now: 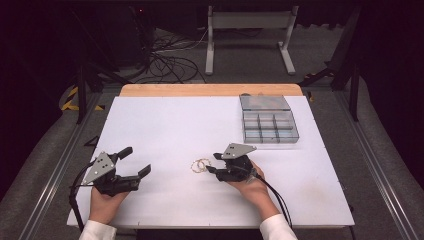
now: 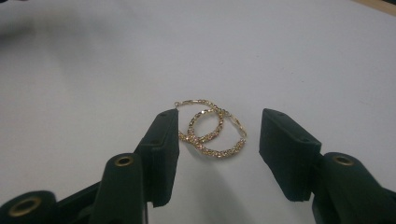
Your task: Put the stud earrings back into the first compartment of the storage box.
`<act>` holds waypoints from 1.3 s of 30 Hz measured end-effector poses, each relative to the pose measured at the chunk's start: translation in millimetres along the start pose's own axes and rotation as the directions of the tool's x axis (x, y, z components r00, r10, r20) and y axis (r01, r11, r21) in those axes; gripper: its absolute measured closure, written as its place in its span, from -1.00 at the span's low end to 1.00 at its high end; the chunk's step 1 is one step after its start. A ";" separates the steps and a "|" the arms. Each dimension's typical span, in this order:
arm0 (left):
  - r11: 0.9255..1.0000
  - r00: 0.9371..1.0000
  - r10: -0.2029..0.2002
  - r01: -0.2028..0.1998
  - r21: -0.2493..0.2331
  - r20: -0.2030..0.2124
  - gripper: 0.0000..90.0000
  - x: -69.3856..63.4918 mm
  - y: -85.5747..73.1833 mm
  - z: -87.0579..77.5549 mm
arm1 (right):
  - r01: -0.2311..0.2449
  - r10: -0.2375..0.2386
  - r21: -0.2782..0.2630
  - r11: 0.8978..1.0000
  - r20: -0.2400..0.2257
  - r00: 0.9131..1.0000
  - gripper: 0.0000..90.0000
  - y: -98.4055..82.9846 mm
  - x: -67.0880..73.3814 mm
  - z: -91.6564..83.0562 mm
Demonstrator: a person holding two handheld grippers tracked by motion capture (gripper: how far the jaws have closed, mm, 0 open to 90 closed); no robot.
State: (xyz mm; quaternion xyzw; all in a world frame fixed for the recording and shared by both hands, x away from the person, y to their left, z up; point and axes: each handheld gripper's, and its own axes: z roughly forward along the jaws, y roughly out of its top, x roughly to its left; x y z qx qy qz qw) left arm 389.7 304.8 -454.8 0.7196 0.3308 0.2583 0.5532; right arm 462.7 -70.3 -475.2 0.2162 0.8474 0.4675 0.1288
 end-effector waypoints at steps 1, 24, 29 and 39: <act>1.000 1.000 -0.004 0.004 -0.001 0.000 -0.76 0.1 -0.2 -0.1 | 0.004 -0.004 0.005 1.000 -0.003 1.000 0.08 0.1 0.2 2.6; 1.000 1.000 -0.017 0.017 0.001 0.002 -0.76 3.0 -2.5 0.1 | 0.057 -0.042 0.156 0.986 -0.095 0.995 0.28 3.6 -0.8 41.6; 1.000 1.000 -0.018 0.018 0.004 -0.001 -0.76 3.1 -2.8 -0.1 | 0.075 -0.062 0.154 0.985 -0.091 0.994 0.50 3.6 -1.0 41.2; 1.000 1.000 -0.014 0.014 0.004 -0.002 -0.76 3.0 -3.1 0.5 | 0.119 -0.103 0.154 0.981 -0.109 0.989 0.92 4.2 4.6 41.4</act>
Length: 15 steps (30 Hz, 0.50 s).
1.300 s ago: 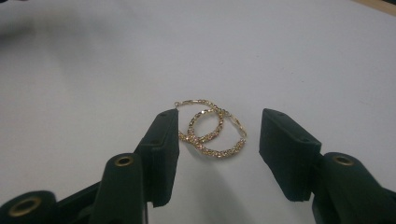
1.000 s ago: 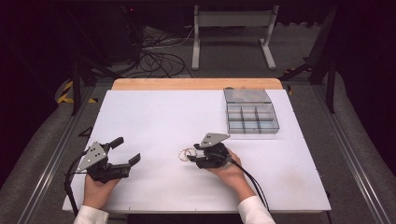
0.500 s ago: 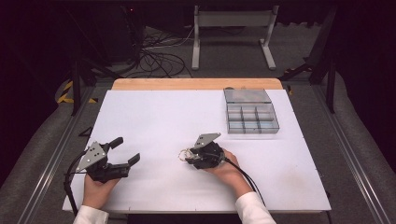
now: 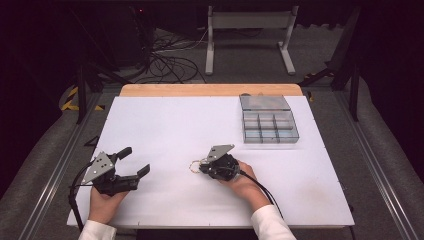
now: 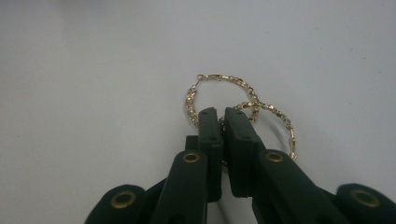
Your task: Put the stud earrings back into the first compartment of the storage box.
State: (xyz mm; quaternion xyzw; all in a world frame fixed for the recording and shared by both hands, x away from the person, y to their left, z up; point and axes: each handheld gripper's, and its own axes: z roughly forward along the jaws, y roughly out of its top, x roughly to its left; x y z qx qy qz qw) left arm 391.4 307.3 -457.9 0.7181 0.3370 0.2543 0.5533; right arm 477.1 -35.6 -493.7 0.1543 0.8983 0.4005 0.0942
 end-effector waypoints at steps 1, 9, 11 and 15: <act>1.000 1.000 -0.002 0.002 -0.001 0.000 -0.76 -0.1 -0.1 0.2 | 0.005 -0.005 -0.002 1.000 0.000 1.000 0.92 0.0 0.1 0.1; 1.000 1.000 -0.002 0.002 0.002 0.000 -0.76 0.3 -0.7 0.5 | 0.005 -0.003 -0.050 0.999 0.041 0.999 0.92 2.1 1.3 -3.0; 1.000 1.000 -0.004 0.004 0.007 0.000 -0.76 0.4 -0.8 0.3 | 0.004 -0.001 -0.055 0.998 0.044 0.999 0.92 2.4 0.6 -4.2; 1.000 1.000 -0.002 0.002 0.016 -0.003 -0.75 -0.3 -1.2 1.7 | -0.008 0.015 -0.085 0.996 0.081 0.997 0.92 3.5 -3.8 -11.9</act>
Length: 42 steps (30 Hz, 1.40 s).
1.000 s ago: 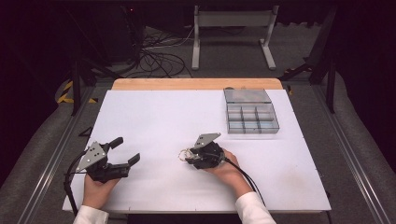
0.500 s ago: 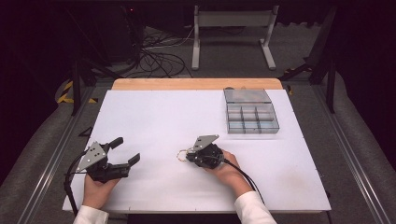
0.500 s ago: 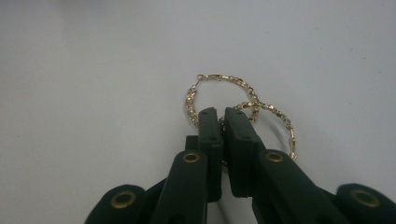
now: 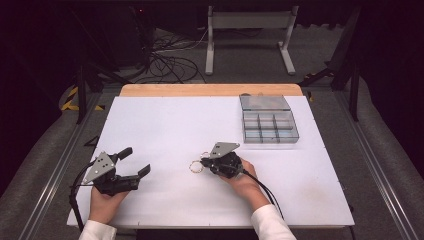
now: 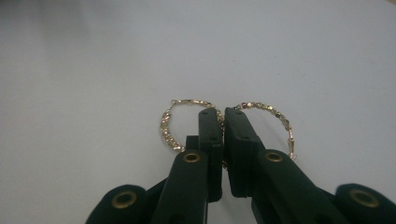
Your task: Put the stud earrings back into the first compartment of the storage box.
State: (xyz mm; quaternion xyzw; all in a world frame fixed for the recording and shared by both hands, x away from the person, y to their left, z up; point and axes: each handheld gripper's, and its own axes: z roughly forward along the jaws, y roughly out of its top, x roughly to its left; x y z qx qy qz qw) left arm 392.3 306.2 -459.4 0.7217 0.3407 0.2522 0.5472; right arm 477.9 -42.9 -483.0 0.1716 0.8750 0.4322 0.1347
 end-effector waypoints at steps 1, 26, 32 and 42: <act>1.000 1.000 0.002 -0.002 0.002 0.001 -0.75 -0.3 -0.1 0.6 | -0.005 0.005 -0.007 1.000 0.004 1.000 0.92 0.3 -1.3 -1.7; 1.000 1.000 0.011 -0.011 0.007 0.003 -0.75 -0.5 -1.1 1.5 | -0.088 0.101 -0.083 0.993 0.171 0.980 0.92 8.7 -45.3 -44.9; 1.000 1.000 0.007 -0.007 0.008 0.001 -0.75 -0.8 -1.0 1.0 | -0.096 0.111 -0.084 0.992 0.202 0.973 0.92 11.2 -55.8 -51.2; 1.000 1.000 0.012 -0.012 0.003 -0.001 -0.75 -1.7 -0.6 1.8 | -0.144 0.160 -0.081 0.986 0.253 0.954 0.92 8.6 -77.3 -57.9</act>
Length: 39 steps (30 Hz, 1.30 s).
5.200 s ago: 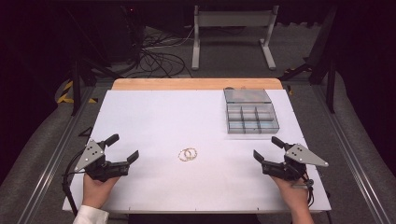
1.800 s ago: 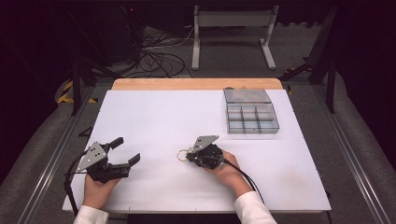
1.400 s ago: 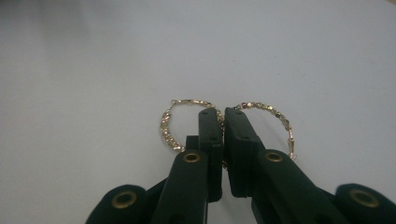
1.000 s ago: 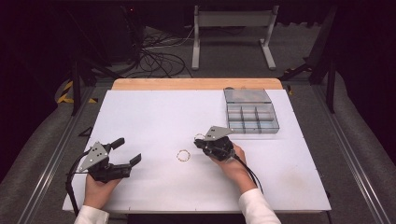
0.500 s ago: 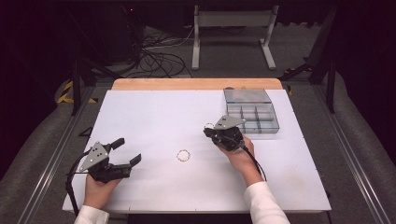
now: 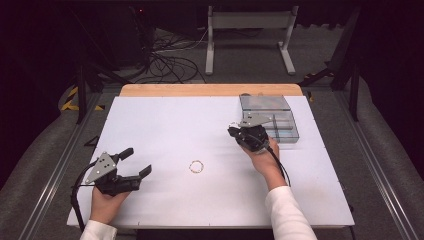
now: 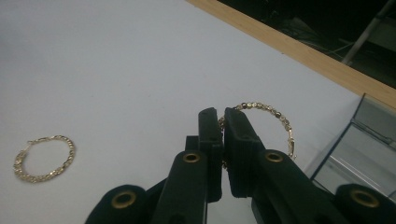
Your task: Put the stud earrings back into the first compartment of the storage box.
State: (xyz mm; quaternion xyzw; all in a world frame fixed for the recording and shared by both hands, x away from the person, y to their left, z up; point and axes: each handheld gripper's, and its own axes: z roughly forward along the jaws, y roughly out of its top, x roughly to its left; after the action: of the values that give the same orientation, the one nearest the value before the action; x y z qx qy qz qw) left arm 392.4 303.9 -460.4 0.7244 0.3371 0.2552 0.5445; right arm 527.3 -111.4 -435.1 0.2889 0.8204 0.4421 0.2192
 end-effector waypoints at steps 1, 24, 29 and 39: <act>1.000 1.000 0.000 0.000 0.000 0.000 -0.75 -0.1 0.0 0.0 | -0.004 0.004 0.000 1.000 0.006 1.000 0.92 0.1 -2.8 0.1; 1.000 1.000 -0.004 0.004 0.003 -0.001 -0.75 1.3 -2.1 2.5 | -0.098 0.087 0.072 0.993 0.141 0.986 0.92 -3.8 -54.9 20.3; 1.000 1.000 -0.010 0.010 0.003 -0.001 -0.75 1.0 -2.6 3.1 | -0.107 0.093 0.087 0.990 0.154 0.984 0.92 -3.1 -61.4 25.2; 1.000 1.000 -0.010 0.010 0.006 -0.001 -0.75 1.3 -2.8 3.2 | -0.144 0.121 0.124 0.982 0.177 0.977 0.92 -6.4 -73.1 36.7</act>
State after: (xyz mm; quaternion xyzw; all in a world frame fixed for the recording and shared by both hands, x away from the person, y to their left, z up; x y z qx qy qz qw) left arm 395.0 303.4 -464.0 0.7243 0.3418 0.2518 0.5433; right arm 601.9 -141.1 -451.8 0.3938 0.8060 0.3727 0.2375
